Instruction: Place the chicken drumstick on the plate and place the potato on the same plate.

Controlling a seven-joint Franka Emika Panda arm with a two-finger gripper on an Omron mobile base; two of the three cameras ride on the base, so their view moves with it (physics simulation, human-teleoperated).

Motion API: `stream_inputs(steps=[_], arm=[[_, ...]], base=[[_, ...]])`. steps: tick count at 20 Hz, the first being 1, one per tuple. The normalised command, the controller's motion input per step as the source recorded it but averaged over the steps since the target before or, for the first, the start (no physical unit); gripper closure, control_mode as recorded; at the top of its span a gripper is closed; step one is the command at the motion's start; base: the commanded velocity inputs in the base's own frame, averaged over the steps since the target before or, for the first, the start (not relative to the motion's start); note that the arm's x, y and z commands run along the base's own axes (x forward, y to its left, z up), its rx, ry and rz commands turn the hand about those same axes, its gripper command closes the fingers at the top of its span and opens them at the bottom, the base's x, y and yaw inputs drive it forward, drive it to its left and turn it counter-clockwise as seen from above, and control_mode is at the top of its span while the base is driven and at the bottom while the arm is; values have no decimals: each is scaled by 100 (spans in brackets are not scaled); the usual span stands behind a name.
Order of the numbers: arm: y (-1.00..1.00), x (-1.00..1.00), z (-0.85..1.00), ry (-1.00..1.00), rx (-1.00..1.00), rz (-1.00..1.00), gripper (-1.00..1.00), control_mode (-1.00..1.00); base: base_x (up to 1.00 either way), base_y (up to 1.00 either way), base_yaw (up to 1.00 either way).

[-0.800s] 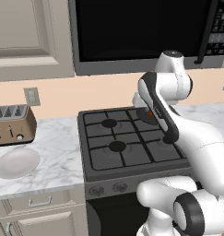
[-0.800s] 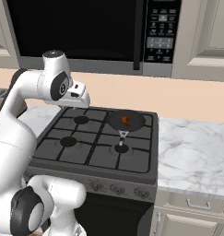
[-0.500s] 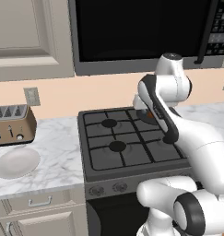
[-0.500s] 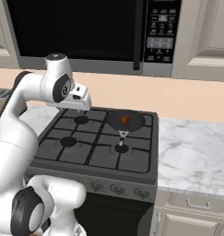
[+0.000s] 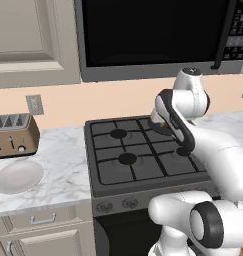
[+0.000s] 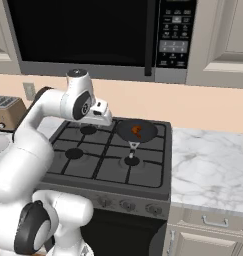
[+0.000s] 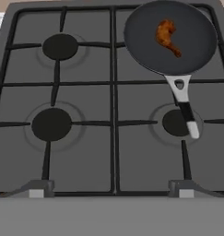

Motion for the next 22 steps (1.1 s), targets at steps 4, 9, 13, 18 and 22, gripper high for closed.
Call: stream_inputs(steps=[4,9,13,18,22], arm=[[-59,57,-44,5,0,-8,-100,-100],[-43,63,-9,2,0,0,-100,-100],[-41,49,-2,0,0,0,-100,-100],[-39,48,-22,0,0,0,-100,-100],[-24,58,-28,0,0,0,-100,-100]], base=[[0,0,0],[0,0,0],[0,0,0],[0,0,0],[0,0,0]])
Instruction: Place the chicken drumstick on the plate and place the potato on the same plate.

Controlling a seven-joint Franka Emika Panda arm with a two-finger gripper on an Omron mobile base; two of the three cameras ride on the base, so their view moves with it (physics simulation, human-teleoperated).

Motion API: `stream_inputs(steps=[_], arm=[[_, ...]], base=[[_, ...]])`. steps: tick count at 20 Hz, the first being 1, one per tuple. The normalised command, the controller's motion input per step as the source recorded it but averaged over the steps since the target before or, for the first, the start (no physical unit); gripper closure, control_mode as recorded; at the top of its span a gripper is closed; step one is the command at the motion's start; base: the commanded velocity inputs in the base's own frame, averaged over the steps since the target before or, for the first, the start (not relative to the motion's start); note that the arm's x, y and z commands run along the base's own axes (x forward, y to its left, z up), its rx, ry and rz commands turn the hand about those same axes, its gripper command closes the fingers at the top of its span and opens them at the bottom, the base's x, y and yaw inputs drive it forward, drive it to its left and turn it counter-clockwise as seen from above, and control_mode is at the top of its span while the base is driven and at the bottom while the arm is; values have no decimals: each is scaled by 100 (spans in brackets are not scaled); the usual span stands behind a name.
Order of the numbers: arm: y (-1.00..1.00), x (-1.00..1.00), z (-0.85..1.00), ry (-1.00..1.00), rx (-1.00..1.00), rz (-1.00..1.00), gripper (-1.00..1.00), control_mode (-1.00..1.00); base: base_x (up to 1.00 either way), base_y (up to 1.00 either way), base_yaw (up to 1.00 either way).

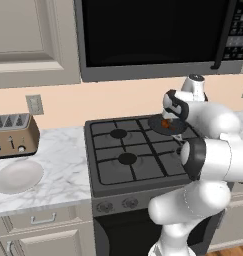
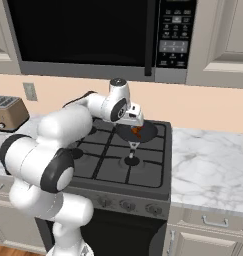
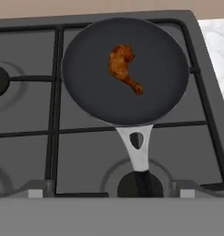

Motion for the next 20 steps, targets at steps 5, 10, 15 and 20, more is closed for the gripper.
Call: stream_inputs(steps=[5,10,15,20], arm=[[-17,49,-36,0,0,0,-100,-100],[-11,49,-31,0,0,0,-100,-100],[-4,51,-25,0,0,0,-100,-100],[-9,46,-11,0,0,0,-100,-100]], base=[[0,0,0],[0,0,0],[0,0,0],[0,0,0]])
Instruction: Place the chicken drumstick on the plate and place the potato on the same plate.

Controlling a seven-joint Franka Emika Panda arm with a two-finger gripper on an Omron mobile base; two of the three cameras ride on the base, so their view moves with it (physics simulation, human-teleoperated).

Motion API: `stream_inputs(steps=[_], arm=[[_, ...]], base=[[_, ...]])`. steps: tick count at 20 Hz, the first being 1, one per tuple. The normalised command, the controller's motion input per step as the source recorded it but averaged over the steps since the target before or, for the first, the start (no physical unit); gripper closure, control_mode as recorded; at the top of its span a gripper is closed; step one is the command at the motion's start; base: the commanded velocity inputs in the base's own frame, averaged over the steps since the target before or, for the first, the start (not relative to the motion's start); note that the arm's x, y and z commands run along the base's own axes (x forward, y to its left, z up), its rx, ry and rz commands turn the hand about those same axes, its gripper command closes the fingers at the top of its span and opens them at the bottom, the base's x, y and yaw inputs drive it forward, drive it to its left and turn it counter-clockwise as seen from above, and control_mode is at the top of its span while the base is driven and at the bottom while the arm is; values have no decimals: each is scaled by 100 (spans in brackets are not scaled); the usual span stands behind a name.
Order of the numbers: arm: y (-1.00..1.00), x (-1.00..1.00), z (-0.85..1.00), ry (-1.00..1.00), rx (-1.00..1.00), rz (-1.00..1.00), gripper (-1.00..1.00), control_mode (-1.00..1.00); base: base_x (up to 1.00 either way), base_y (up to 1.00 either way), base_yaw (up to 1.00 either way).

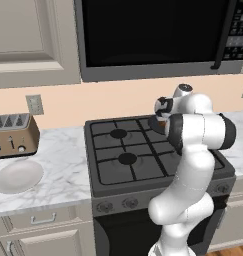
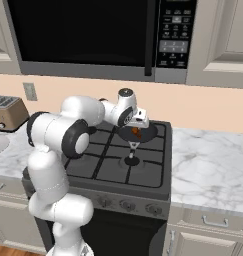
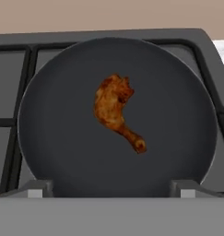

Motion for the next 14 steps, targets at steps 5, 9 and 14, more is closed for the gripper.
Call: stream_inputs(steps=[5,9,14], arm=[[-1,48,-13,0,0,0,-100,-100],[-2,38,-21,0,0,0,-100,-100],[-6,33,-29,0,0,0,-100,-100]], base=[[0,0,0],[0,0,0],[0,0,0]])
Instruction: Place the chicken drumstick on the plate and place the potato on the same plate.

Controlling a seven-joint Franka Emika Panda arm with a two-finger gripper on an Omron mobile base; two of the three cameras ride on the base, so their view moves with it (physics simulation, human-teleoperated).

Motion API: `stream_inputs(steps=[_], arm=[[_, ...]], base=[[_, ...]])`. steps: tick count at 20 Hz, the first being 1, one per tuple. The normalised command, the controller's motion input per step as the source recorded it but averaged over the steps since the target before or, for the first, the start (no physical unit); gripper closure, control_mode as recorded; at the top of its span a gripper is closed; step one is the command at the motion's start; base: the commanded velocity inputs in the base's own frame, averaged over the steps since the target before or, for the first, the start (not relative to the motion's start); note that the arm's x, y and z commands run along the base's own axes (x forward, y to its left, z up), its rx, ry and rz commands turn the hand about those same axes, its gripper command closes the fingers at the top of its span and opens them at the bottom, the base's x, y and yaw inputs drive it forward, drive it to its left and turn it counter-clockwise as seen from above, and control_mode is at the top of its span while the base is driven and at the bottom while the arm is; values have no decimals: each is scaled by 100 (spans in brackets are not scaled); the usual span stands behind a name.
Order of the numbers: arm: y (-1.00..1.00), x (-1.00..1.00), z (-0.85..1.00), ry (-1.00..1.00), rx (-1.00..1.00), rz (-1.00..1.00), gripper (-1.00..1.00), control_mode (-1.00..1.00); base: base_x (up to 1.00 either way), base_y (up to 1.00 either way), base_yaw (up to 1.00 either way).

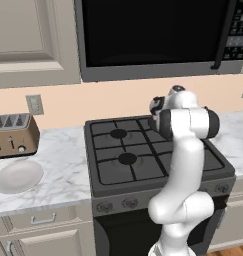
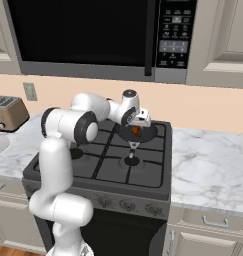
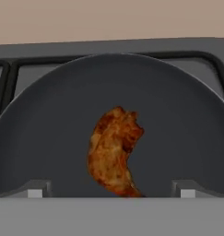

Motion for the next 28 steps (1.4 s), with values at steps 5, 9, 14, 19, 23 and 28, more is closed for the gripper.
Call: stream_inputs(steps=[5,9,14,19,23,28], arm=[[-2,25,-35,0,0,0,-100,-100],[-7,6,-39,4,0,0,-100,-100],[-6,0,-33,4,0,0,-100,-100],[0,2,-12,0,1,0,100,-100],[0,1,-13,0,1,0,100,-100],[-1,0,-3,0,0,0,100,-100]], base=[[0,0,0],[0,0,0],[0,0,0],[0,0,0],[0,0,0],[0,0,0]])
